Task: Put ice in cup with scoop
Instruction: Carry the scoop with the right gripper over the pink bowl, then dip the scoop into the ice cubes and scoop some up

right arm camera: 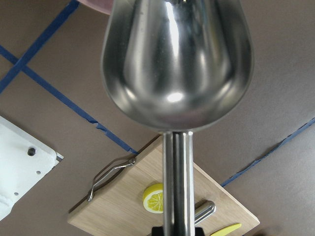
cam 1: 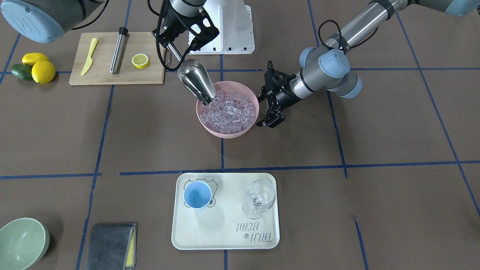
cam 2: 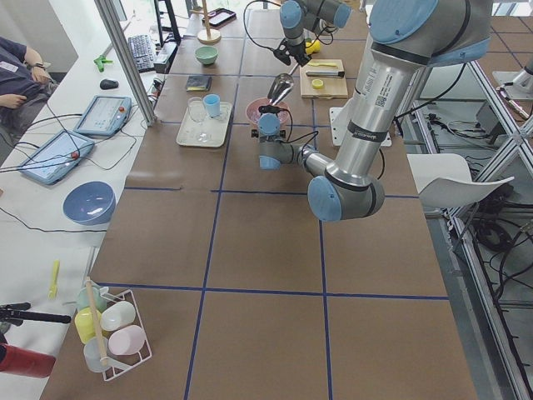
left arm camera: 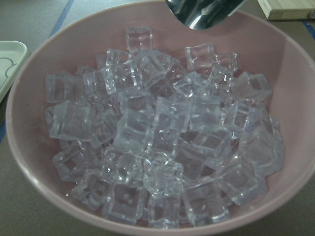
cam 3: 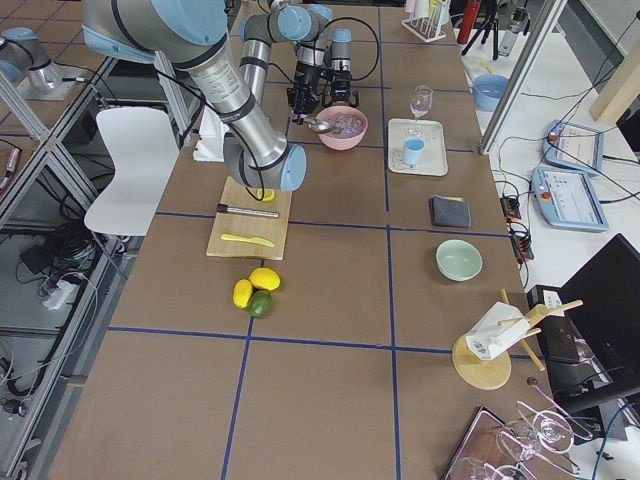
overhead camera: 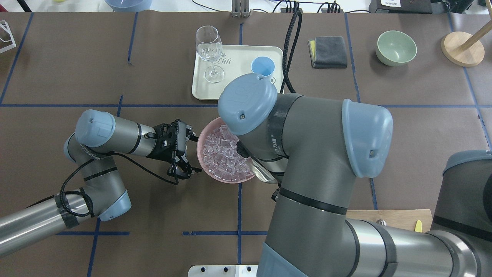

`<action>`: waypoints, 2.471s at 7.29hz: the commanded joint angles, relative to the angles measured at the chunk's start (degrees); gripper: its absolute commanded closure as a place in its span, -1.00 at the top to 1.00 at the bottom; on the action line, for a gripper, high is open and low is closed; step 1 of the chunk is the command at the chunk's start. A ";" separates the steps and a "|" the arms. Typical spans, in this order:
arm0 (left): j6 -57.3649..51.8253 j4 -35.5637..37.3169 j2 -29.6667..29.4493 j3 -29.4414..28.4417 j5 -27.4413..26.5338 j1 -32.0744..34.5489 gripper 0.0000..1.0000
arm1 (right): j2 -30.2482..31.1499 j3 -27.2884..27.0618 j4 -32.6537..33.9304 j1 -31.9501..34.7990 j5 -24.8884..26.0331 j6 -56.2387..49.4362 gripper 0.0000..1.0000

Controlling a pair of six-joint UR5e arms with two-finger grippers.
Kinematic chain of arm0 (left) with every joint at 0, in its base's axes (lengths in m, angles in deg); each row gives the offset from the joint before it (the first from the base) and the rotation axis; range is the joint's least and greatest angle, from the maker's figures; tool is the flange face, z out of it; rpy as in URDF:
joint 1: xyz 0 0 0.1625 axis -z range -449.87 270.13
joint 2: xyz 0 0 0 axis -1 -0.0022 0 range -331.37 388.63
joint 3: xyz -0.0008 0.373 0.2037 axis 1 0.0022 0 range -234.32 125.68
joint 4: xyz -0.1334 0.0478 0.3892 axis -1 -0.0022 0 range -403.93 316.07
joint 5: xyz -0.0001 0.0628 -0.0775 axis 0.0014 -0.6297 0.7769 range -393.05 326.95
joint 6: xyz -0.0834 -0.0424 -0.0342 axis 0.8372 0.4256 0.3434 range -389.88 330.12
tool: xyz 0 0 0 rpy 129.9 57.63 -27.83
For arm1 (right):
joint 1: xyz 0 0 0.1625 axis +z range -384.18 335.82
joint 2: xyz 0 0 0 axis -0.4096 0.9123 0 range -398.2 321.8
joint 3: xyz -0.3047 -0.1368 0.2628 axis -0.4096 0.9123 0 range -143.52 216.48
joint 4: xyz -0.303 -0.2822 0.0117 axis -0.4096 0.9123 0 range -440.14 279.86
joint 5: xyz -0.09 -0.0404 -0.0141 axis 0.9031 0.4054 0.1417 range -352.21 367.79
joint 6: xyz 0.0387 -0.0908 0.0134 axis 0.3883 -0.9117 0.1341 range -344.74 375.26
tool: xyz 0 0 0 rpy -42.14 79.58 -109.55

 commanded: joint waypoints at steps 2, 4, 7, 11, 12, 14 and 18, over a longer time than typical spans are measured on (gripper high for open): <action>0.00 -0.45 -0.02 0.00 0.00 0.00 0.99 | -3.02 6.18 -0.23 -2.64 3.38 -0.02 -1.00; 0.00 -0.45 -0.02 0.09 0.00 0.00 0.99 | -3.37 9.51 -3.37 -3.00 3.67 0.16 -1.00; 0.00 -0.45 -0.02 0.09 0.00 0.00 0.99 | -2.93 13.57 -9.89 -2.65 4.98 0.16 -1.00; 0.00 -0.45 0.07 0.09 0.00 0.00 0.99 | 1.73 13.22 -18.86 -2.13 4.90 0.25 -1.00; 0.00 -0.45 -0.02 0.00 0.00 0.00 0.99 | 2.43 13.31 -20.52 -2.13 4.90 0.25 -1.00; 0.00 -0.45 -0.02 0.00 0.00 0.00 0.99 | 5.59 13.40 -26.92 -1.69 4.90 0.42 -1.00; 0.00 -0.45 -0.02 0.09 0.00 0.00 0.99 | 9.79 9.99 -34.57 -0.64 4.11 0.95 -1.00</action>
